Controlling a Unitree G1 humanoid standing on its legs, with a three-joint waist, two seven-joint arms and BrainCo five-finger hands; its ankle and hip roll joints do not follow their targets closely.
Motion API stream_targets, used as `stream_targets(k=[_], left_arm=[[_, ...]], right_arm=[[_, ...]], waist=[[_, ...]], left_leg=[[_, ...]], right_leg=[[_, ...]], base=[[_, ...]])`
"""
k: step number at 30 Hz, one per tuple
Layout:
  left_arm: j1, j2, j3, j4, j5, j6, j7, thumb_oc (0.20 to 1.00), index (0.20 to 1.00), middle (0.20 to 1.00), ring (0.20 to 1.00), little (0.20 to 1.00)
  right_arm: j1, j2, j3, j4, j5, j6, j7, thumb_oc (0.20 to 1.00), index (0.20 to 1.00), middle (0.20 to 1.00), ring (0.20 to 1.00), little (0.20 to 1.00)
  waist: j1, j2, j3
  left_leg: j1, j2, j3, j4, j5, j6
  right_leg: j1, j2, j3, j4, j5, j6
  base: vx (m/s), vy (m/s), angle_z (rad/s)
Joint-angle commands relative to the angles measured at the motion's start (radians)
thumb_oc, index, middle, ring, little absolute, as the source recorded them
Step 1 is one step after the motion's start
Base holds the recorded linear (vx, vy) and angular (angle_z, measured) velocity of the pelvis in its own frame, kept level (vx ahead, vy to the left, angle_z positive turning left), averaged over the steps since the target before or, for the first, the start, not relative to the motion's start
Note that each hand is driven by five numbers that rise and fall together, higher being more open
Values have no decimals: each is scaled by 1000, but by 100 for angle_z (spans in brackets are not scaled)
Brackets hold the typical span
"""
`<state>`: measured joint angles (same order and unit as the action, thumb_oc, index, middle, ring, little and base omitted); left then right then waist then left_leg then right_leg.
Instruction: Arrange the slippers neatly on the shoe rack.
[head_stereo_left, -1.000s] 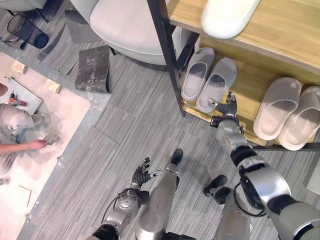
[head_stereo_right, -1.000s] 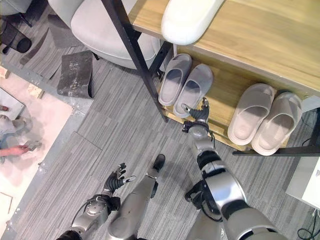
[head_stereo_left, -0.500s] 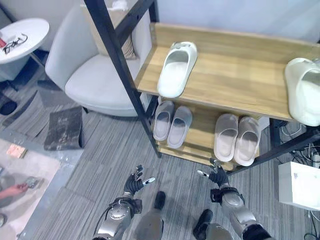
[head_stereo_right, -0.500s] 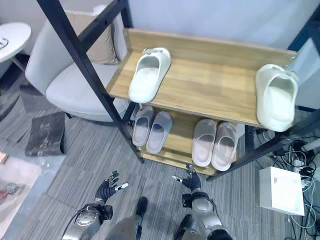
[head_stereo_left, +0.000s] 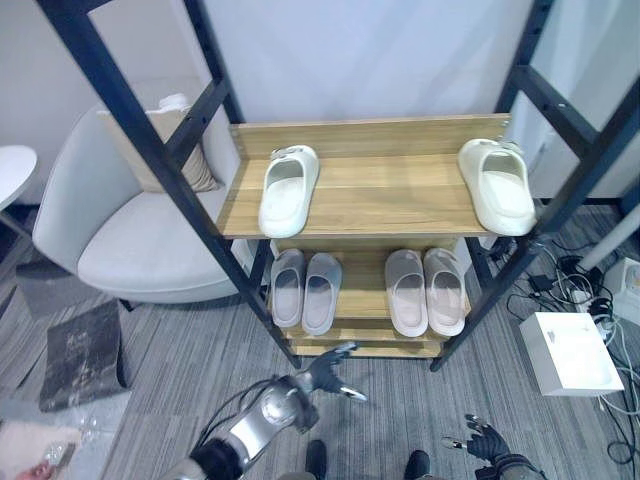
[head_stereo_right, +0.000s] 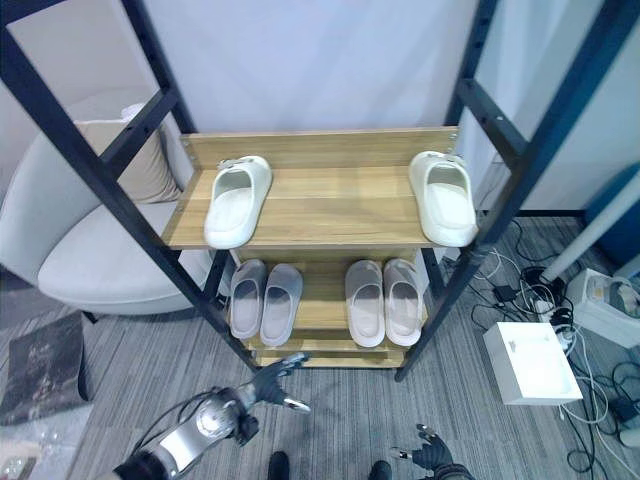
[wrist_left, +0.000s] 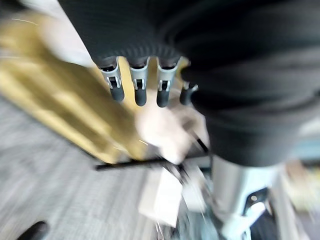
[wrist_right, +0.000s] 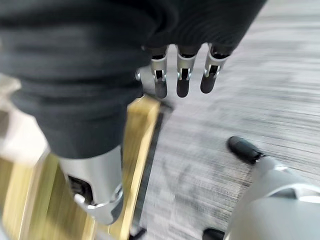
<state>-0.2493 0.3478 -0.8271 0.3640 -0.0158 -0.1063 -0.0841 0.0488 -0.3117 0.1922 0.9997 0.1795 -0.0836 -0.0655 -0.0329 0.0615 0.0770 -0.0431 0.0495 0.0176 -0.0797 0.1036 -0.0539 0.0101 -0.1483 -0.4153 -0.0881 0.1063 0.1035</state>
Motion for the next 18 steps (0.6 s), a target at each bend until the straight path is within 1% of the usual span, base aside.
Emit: stream_targets(k=[1, 2, 3, 4, 5, 7, 8, 9, 11, 12, 13, 15, 16, 17, 18], left_arm=[[-139, -23, -13, -121, -6, -74, -49, 1000, 1000, 1000, 1000, 1000], [-218, -15, -34, -237, -45, -87, -75, 1000, 1000, 1000, 1000, 1000], [-220, -11, -33, -243, -48, -83, -77, 1000, 1000, 1000, 1000, 1000], [-248, -9, -32, -297, -74, -91, -79, 1000, 1000, 1000, 1000, 1000], [-271, -18, -35, -346, -116, -92, -88, 1000, 1000, 1000, 1000, 1000], [-304, -25, -5, -403, -208, -99, -76, 1000, 1000, 1000, 1000, 1000], [-304, -24, -3, -406, -211, -97, -77, 1000, 1000, 1000, 1000, 1000], [-312, -26, 9, -423, -248, -98, -75, 1000, 1000, 1000, 1000, 1000], [-340, -23, 61, -476, -299, -112, -36, 1000, 1000, 1000, 1000, 1000], [-354, -22, 102, -496, -310, -126, 4, 1000, 1000, 1000, 1000, 1000], [-382, -21, 153, -509, -268, -134, 61, 1000, 1000, 1000, 1000, 1000], [-382, -21, 154, -510, -267, -133, 63, 1000, 1000, 1000, 1000, 1000], [-417, -17, 226, -482, -179, -140, 152, 1000, 1000, 1000, 1000, 1000], [-424, -25, 243, -487, -184, -140, 159, 1000, 1000, 1000, 1000, 1000], [-463, -19, 303, -434, -89, -134, 246, 1000, 1000, 1000, 1000, 1000]], right_arm=[[-64, -12, -5, -22, 47, -41, -16, 1000, 1000, 1000, 1000, 1000], [-63, -20, -7, -29, 56, -46, -11, 1000, 1000, 1000, 1000, 1000], [-65, -20, -9, -29, 56, -46, -10, 1000, 1000, 1000, 1000, 1000], [-59, -22, -7, -41, 59, -48, -3, 1000, 1000, 1000, 1000, 1000], [-48, -26, 0, -60, 55, -50, 7, 1000, 1000, 1000, 1000, 1000], [-26, -30, 5, -86, 60, -50, 21, 1000, 1000, 1000, 1000, 1000], [-25, -31, 5, -87, 60, -49, 21, 1000, 1000, 1000, 1000, 1000], [-17, -33, 5, -97, 62, -49, 24, 1000, 1000, 1000, 1000, 1000], [9, -33, 7, -125, 67, -47, 34, 1000, 1000, 1000, 1000, 1000], [23, -33, 7, -139, 67, -48, 37, 1000, 1000, 1000, 1000, 1000], [29, -29, 7, -135, 72, -46, 40, 1000, 1000, 1000, 1000, 1000], [28, -30, 7, -134, 72, -46, 40, 1000, 1000, 1000, 1000, 1000], [24, -14, 11, -127, 78, -46, 34, 1000, 1000, 1000, 1000, 1000], [21, -10, 13, -123, 81, -45, 36, 1000, 1000, 1000, 1000, 1000], [10, 6, 17, -106, 85, -44, 27, 1000, 1000, 1000, 1000, 1000]], waist=[[-10, -16, 28], [-20, -12, 26], [-20, -12, 27], [-24, -10, 24], [-29, -8, 24], [-35, -6, 22], [-35, -6, 23], [-37, -5, 23], [-40, -5, 20], [-38, -6, 18], [-34, -6, 15], [-35, -6, 16], [-26, -8, 15], [-26, -8, 13], [-23, -8, 11]], left_leg=[[6, -31, 32, -8, -24, -25], [10, -31, 36, -8, -31, -27], [7, -31, 37, -8, -27, -25], [8, -32, 38, -8, -28, -25], [11, -32, 40, -8, -30, -24], [16, -33, 42, -8, -32, -24], [17, -33, 42, -8, -32, -24], [18, -34, 41, -8, -34, -23], [25, -35, 40, -8, -36, -24], [25, -37, 38, -8, -36, -24], [28, -38, 35, -8, -37, -24], [28, -38, 34, -8, -37, -24], [36, -38, 30, -8, -41, -26], [34, -39, 29, -8, -38, -25], [37, -39, 29, -8, -39, -24]], right_leg=[[48, 12, -32, 9, -93, 51], [49, 11, -25, 8, -95, 53], [47, 10, -25, 7, -90, 53], [47, 9, -23, 5, -89, 54], [48, 8, -19, 6, -89, 53], [52, 7, -17, 6, -89, 52], [52, 7, -17, 7, -89, 52], [54, 6, -18, 7, -89, 52], [61, 6, -20, 6, -92, 51], [65, 5, -22, 6, -93, 51], [71, 4, -28, 5, -95, 51], [72, 4, -28, 6, -95, 51], [82, 5, -32, 7, -101, 51], [82, 3, -35, 6, -98, 51], [83, 3, -33, 6, -99, 50]], base=[[25, 10, -16], [0, 9, -13], [6, 10, -13], [4, 11, -16], [22, 6, -15], [13, 2, -10], [6, 0, -7], [0, 0, 0], [0, 0, 0], [0, 0, 0], [14, -13, 3], [17, -11, 4], [21, -13, 3], [33, -17, 3], [9, -2, 5]])
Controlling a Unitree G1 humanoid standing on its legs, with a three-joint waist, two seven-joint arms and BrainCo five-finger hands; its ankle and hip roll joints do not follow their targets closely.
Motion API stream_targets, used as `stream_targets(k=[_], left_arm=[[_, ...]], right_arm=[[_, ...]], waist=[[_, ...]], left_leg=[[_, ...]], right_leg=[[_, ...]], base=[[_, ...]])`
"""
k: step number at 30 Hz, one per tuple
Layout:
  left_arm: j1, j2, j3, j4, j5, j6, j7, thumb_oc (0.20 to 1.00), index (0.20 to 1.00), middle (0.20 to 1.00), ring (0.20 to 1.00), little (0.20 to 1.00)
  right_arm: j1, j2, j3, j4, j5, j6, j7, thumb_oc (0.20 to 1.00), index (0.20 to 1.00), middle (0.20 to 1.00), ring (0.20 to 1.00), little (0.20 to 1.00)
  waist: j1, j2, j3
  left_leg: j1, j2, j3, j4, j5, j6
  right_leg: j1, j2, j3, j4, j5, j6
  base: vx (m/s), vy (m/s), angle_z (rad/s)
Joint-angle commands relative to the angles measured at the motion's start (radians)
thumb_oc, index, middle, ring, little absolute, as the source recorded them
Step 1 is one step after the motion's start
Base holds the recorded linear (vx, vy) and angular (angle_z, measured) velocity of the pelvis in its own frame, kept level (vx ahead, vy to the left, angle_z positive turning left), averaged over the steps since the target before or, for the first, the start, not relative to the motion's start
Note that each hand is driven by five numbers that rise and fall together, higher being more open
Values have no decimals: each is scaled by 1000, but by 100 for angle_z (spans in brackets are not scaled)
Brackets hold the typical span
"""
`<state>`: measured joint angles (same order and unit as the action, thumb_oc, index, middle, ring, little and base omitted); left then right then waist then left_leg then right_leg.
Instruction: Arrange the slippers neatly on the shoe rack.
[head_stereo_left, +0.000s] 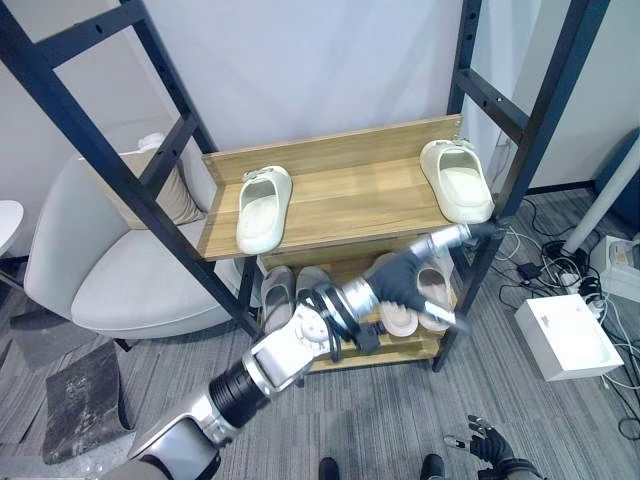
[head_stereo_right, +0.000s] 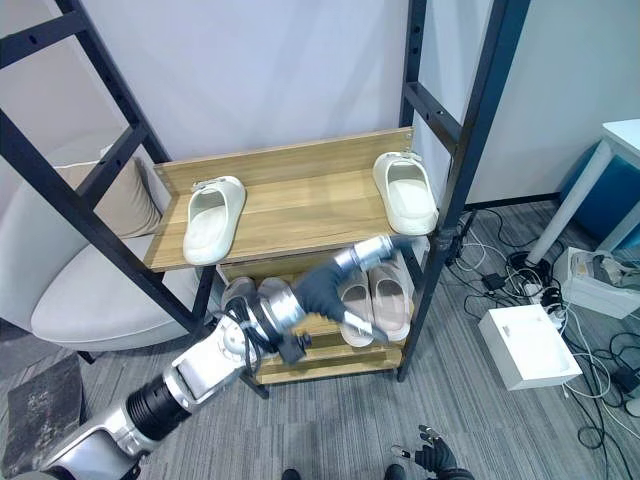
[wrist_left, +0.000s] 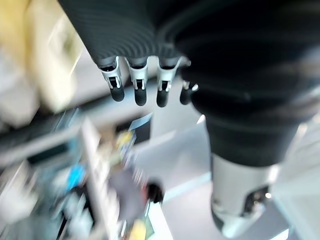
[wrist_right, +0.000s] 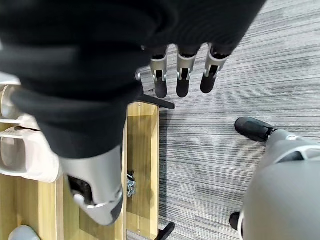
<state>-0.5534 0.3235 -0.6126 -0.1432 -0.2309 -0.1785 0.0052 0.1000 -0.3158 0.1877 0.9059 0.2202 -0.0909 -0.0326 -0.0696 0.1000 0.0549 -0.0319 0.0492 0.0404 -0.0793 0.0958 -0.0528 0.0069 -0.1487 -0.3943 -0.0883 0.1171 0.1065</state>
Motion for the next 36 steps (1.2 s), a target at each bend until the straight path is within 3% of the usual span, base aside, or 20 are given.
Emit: stream_targets(k=[1, 2, 3, 9, 16, 20, 21, 26, 36], left_arm=[[-160, 5, 88, 74, 128, -62, 158, 1000, 1000, 1000, 1000, 1000], [-160, 5, 88, 74, 128, -62, 158, 1000, 1000, 1000, 1000, 1000], [-212, 22, 141, 128, 223, -48, 238, 1000, 1000, 1000, 1000, 1000], [-328, 152, 198, 293, 499, 29, 359, 1000, 1000, 1000, 1000, 1000], [-457, 329, 139, 464, 761, 132, 417, 1000, 1000, 1000, 1000, 1000], [-508, 389, 94, 550, 838, 173, 430, 1000, 1000, 1000, 1000, 1000], [-523, 441, 76, 567, 880, 195, 427, 1000, 1000, 1000, 1000, 1000], [-548, 499, 31, 666, 931, 234, 421, 1000, 1000, 1000, 1000, 1000], [-546, 554, 4, 781, 989, 291, 411, 1000, 1000, 1000, 1000, 1000]], right_arm=[[-43, 10, 22, -11, 45, -37, -6, 1000, 1000, 1000, 1000, 1000], [-43, 10, 22, -11, 45, -37, -6, 1000, 1000, 1000, 1000, 1000], [-53, 16, 25, 0, 44, -38, -11, 1000, 1000, 1000, 1000, 1000], [-65, 15, 26, 18, 34, -39, -15, 1000, 1000, 1000, 1000, 1000], [-67, -2, 32, 12, 44, -43, -13, 1000, 1000, 1000, 1000, 1000], [-64, -12, 30, 7, 52, -49, -9, 1000, 1000, 1000, 1000, 1000], [-54, -21, 24, 2, 54, -55, -8, 1000, 1000, 1000, 1000, 1000], [-45, -27, 20, 0, 60, -61, -6, 1000, 1000, 1000, 1000, 1000], [-45, -23, 18, -21, 75, -68, -3, 1000, 1000, 1000, 1000, 1000]], waist=[[13, -46, 34], [13, -46, 34], [13, -45, 32], [6, -39, 29], [-12, -36, 31], [-18, -40, 35], [-21, -40, 36], [-27, -42, 41], [-29, -52, 51]], left_leg=[[26, -39, 6, -8, -32, -25], [26, -39, 6, -8, -32, -25], [28, -38, 10, -8, -35, -25], [37, -39, 24, -8, -44, -20], [39, -40, 37, -8, -55, -13], [40, -40, 45, -8, -59, -11], [40, -39, 46, -8, -62, -10], [37, -39, 53, -8, -65, -8], [25, -43, 62, -8, -70, -1]], right_leg=[[87, 4, -54, 7, -110, 47], [87, 4, -54, 7, -110, 47], [87, 3, -52, 7, -110, 47], [85, 5, -36, 6, -107, 50], [69, 9, -6, 7, -100, 55], [62, 11, 9, 8, -98, 57], [58, 12, 14, 9, -97, 58], [49, 12, 24, 8, -93, 61], [24, 10, 42, 8, -84, 68]], base=[[12, -4, 7], [11, 4, 7], [21, 11, 4], [22, 14, -3], [26, 22, -10], [19, 17, -11], [16, 15, -7], [11, 13, -11], [7, 10, -3]])
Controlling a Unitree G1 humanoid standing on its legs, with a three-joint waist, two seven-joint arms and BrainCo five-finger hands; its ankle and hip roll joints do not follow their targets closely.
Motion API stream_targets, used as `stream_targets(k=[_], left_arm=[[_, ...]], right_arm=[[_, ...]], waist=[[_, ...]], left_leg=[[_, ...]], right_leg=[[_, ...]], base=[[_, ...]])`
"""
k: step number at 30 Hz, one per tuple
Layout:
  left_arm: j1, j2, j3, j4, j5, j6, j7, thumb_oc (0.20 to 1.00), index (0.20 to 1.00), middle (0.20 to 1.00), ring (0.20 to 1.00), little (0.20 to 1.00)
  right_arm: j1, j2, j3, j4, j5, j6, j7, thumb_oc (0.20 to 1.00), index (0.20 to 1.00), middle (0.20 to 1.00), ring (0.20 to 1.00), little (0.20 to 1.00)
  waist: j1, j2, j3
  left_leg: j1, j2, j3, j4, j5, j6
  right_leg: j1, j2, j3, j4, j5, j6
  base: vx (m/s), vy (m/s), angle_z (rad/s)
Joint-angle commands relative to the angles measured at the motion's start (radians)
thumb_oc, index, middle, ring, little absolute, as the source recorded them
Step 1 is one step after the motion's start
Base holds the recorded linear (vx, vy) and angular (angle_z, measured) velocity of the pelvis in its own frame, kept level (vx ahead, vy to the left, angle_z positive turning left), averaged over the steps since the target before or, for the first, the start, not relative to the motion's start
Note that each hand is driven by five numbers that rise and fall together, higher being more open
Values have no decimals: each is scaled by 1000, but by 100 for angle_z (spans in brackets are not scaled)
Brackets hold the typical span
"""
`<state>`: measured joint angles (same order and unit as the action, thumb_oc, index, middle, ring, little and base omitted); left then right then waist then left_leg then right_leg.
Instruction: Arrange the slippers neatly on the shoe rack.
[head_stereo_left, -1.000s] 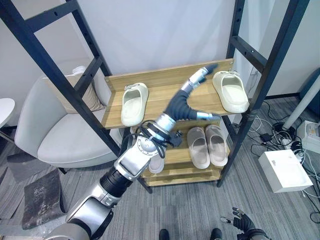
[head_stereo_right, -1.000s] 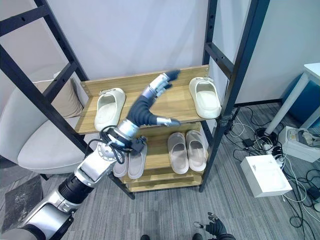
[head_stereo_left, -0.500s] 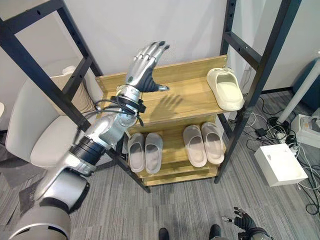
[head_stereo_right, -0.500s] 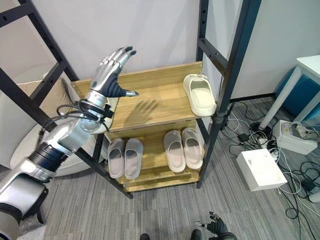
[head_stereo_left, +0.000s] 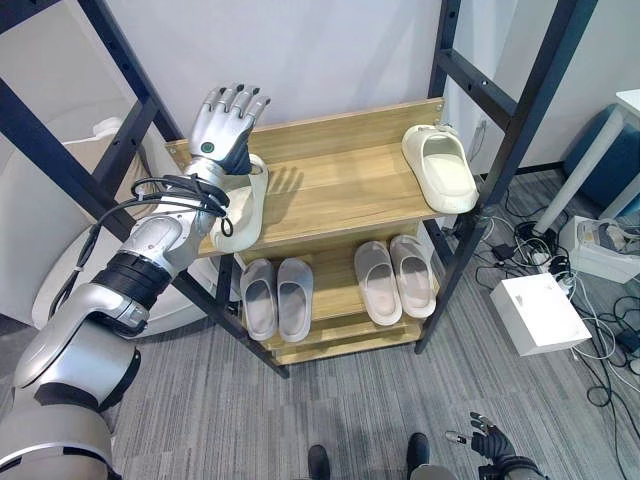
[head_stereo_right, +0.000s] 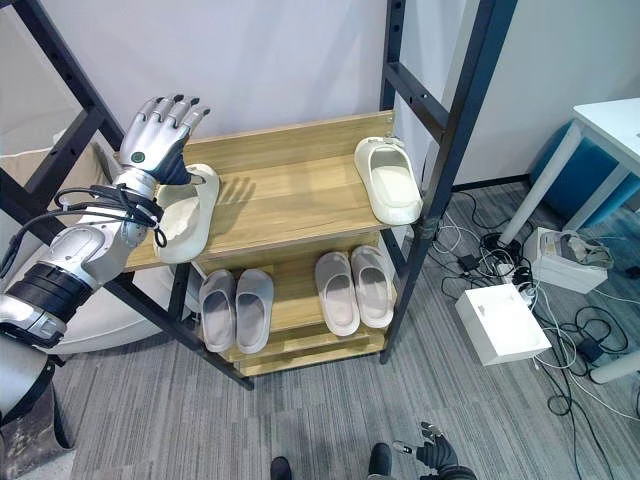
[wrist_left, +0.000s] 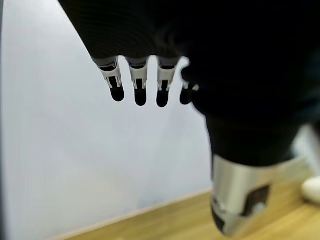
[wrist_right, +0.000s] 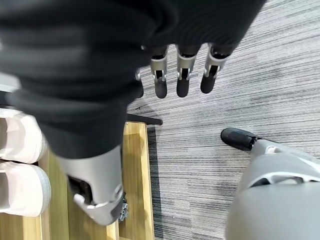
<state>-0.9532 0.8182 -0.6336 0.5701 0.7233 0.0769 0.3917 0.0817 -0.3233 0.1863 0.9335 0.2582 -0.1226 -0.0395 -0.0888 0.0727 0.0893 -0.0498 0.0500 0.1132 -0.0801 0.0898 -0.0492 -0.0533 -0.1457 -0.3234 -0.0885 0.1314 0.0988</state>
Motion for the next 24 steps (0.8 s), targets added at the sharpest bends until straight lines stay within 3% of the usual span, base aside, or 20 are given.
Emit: stream_targets(k=[1, 13, 16, 23, 24], left_arm=[[-140, 63, 28, 76, 49, 42, 20, 1000, 1000, 1000, 1000, 1000], [-145, 33, -2, 168, 66, 62, 22, 1000, 1000, 1000, 1000, 1000], [-174, 29, -56, 265, 76, 72, 7, 1000, 1000, 1000, 1000, 1000], [-195, 55, -22, 295, 19, 88, 38, 1000, 1000, 1000, 1000, 1000], [-193, 48, -6, 295, 0, 89, 49, 373, 373, 373, 373, 373]], right_arm=[[-24, -16, 17, -51, 36, -36, 4, 1000, 1000, 1000, 1000, 1000], [-26, -21, 20, -67, 42, -38, -2, 1000, 1000, 1000, 1000, 1000], [-39, -31, 16, -61, 57, -42, -9, 1000, 1000, 1000, 1000, 1000], [-61, -30, 16, -67, 51, -43, -18, 1000, 1000, 1000, 1000, 1000], [-70, -26, 20, -78, 53, -43, -23, 1000, 1000, 1000, 1000, 1000]], waist=[[-10, -26, 17], [-19, -33, 27], [-31, -39, 39], [-36, -62, 74], [-38, -65, 83]], left_leg=[[41, -44, -10, -7, -65, -4], [35, -45, -4, -7, -68, -1], [25, -46, 7, -7, -69, 4], [-8, -51, 23, -7, -66, 14], [-15, -52, 27, -7, -65, 16]], right_leg=[[82, 7, -27, 8, -97, 76], [69, 7, -17, 8, -91, 78], [46, 10, 1, 11, -81, 83], [-5, 1, 21, 24, -65, 90], [-14, -2, 25, 27, -62, 91]], base=[[9, 14, -4], [4, 8, -2], [-9, 43, -11], [-24, 48, -15], [-27, 45, -8]])
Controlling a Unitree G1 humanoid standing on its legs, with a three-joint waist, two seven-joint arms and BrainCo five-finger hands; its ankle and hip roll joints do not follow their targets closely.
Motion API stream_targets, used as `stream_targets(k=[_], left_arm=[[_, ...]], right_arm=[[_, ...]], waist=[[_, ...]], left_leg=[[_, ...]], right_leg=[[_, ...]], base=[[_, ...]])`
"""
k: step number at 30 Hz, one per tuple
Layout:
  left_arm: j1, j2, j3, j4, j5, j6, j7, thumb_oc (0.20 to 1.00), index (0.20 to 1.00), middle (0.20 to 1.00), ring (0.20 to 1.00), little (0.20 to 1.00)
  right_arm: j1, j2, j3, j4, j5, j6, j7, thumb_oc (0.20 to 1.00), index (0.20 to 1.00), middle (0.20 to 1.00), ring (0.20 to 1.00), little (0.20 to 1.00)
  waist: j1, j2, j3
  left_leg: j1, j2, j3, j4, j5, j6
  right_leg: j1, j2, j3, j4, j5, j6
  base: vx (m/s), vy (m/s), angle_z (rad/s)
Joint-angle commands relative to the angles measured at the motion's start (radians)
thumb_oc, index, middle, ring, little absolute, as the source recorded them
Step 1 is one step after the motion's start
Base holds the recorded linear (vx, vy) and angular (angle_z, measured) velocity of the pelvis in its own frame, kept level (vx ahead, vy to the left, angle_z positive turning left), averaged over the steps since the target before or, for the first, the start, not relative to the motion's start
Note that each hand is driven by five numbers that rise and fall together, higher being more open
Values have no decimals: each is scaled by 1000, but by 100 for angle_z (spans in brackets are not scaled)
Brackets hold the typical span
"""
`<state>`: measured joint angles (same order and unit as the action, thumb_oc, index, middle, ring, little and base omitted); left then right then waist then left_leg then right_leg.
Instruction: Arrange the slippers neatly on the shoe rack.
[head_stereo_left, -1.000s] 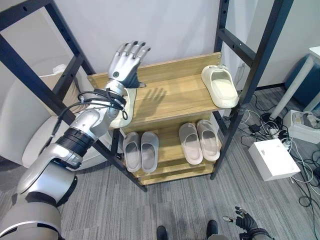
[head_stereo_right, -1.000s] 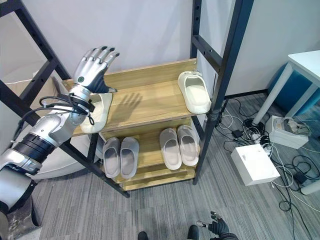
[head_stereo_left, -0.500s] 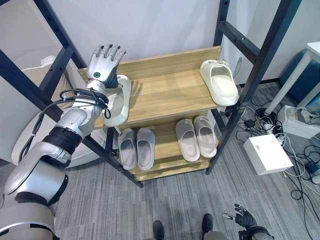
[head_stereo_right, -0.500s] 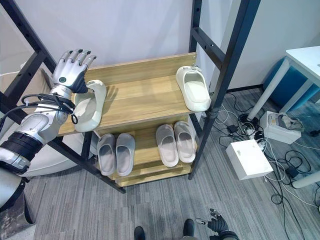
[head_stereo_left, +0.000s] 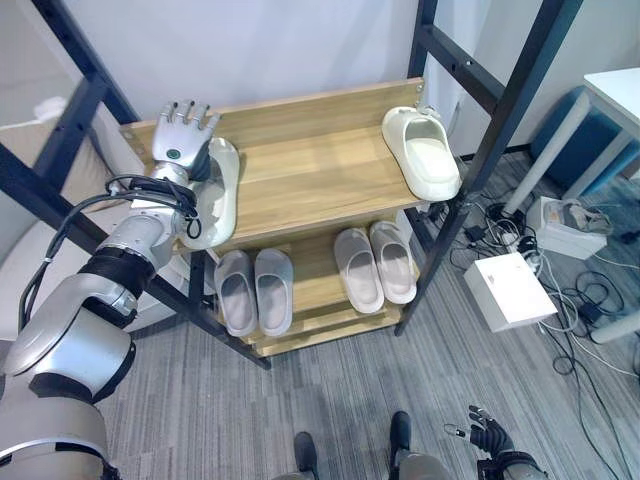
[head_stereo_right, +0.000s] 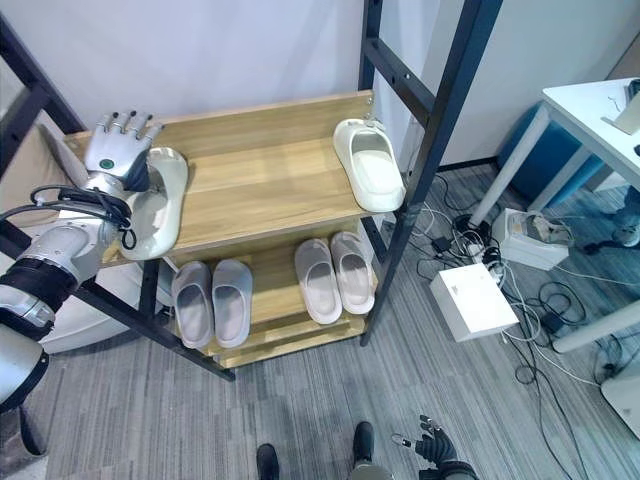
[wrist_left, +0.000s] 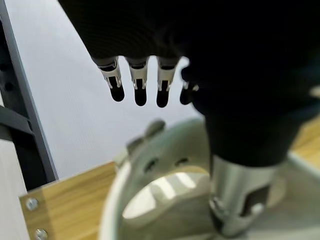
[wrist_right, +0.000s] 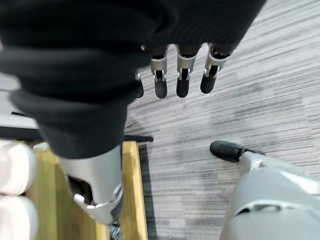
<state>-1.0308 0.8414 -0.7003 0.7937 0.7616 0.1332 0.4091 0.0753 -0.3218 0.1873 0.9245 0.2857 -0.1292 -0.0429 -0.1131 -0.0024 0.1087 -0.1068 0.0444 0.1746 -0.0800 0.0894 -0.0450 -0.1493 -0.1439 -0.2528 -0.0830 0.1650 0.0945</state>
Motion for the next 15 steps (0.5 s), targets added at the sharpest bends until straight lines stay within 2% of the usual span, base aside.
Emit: stream_targets(k=[1, 8, 15], left_arm=[[-115, 24, 61, 71, -38, 32, 32, 203, 203, 203, 203, 203], [-110, 19, 73, 64, -38, 40, 33, 200, 200, 200, 200, 200], [-89, 2, 77, -36, -14, 23, 3, 200, 200, 200, 200, 200]], right_arm=[[-64, -28, 19, -69, 26, -36, -20, 1000, 1000, 1000, 1000, 1000], [-56, -30, 27, -102, 42, -33, -6, 1000, 1000, 1000, 1000, 1000], [-38, -37, 17, -117, 45, -27, 8, 1000, 1000, 1000, 1000, 1000]], waist=[[-13, 10, 64], [-15, 7, 67], [-16, 16, 61]], left_leg=[[41, -46, -33, -7, -64, 12], [48, -50, -26, -7, -73, 16], [59, -52, -35, -7, -75, 11]], right_leg=[[81, -4, -45, 22, -95, 95], [77, -13, -33, 30, -95, 99], [98, -14, -50, 24, -102, 96]], base=[[-20, 46, -9], [10, 18, -4], [0, -17, 1]])
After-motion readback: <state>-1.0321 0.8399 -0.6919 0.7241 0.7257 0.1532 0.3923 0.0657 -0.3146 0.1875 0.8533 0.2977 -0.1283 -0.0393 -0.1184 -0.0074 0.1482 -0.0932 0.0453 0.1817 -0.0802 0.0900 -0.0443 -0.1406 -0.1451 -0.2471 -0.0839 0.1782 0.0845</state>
